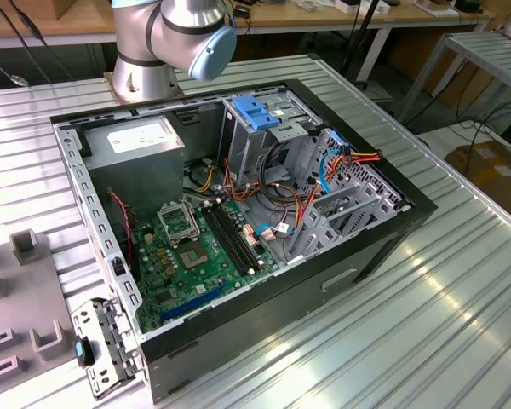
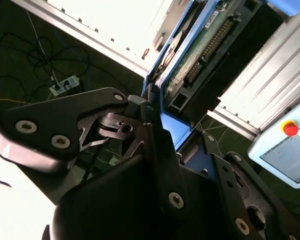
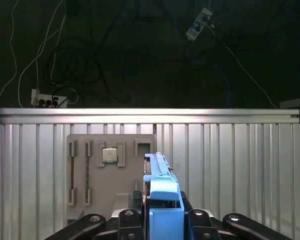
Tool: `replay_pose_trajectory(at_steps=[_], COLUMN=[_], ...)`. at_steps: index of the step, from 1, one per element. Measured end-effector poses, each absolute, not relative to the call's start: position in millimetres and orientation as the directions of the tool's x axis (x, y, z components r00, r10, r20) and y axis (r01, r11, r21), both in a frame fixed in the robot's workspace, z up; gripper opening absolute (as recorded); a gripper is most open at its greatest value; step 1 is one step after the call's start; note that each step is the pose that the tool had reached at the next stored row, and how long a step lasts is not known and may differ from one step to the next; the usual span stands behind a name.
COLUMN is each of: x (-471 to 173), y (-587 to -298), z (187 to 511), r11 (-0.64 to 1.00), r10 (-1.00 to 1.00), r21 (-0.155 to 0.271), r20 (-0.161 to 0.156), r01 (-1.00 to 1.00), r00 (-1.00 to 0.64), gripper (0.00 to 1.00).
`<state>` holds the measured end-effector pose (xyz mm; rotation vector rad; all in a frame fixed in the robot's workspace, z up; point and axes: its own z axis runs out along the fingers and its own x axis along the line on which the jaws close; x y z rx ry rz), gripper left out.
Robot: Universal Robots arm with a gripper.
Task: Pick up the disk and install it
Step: 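Pick up the disk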
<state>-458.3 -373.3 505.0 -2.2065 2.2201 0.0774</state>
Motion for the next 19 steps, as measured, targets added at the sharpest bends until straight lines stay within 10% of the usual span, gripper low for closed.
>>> replay_pose_trajectory(at_steps=[19], x=[-428], y=[-373], z=[515], r11=[0.005], r10=[-0.999], r21=[0.031], r20=[-0.043], r01=[-0.999], r00=[-0.007], gripper=[0.37])
